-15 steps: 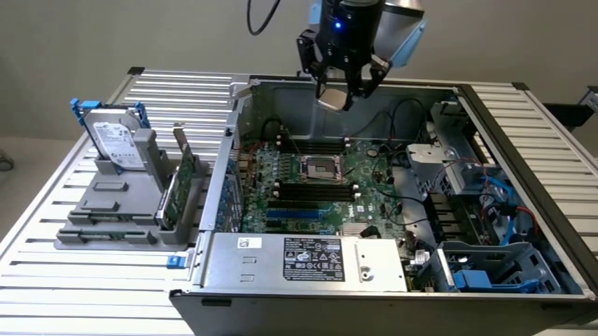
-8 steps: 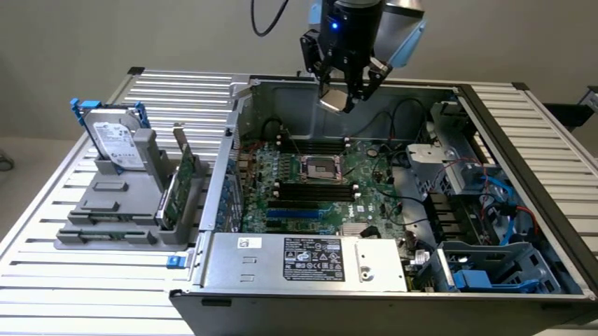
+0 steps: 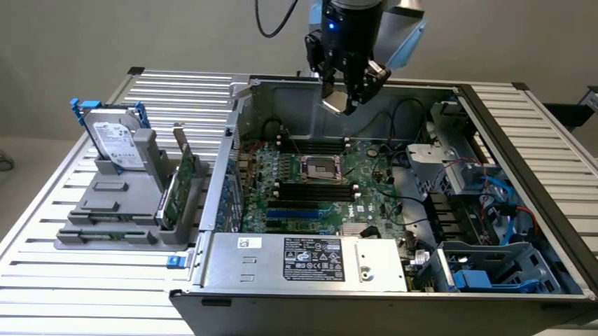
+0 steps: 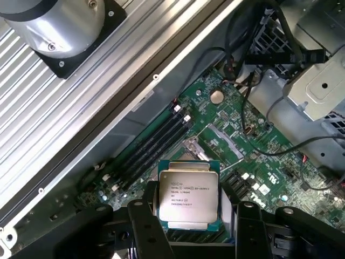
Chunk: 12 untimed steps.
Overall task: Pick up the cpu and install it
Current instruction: 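Place the cpu into insertion slot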
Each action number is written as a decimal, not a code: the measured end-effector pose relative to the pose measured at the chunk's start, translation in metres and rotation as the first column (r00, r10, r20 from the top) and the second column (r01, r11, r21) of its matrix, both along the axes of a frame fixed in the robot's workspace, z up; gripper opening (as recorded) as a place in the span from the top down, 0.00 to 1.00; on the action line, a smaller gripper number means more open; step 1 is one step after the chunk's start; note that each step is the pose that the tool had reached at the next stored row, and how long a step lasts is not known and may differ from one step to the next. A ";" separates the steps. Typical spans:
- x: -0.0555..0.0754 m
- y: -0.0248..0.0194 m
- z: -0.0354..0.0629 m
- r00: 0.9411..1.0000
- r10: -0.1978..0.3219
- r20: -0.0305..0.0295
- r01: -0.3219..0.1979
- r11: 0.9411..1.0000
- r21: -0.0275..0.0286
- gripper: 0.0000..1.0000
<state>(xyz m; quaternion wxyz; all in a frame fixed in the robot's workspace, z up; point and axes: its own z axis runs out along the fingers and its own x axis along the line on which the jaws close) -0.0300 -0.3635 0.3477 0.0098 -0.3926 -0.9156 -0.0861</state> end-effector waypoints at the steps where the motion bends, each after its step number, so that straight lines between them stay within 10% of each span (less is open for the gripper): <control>1: 0.000 0.0000 -0.0003 1.000 -0.018 0.000 0.018 1.000 0.000 0.45; 12: 0.000 0.0000 -0.0065 0.976 -0.216 0.000 0.216 0.976 0.000 0.45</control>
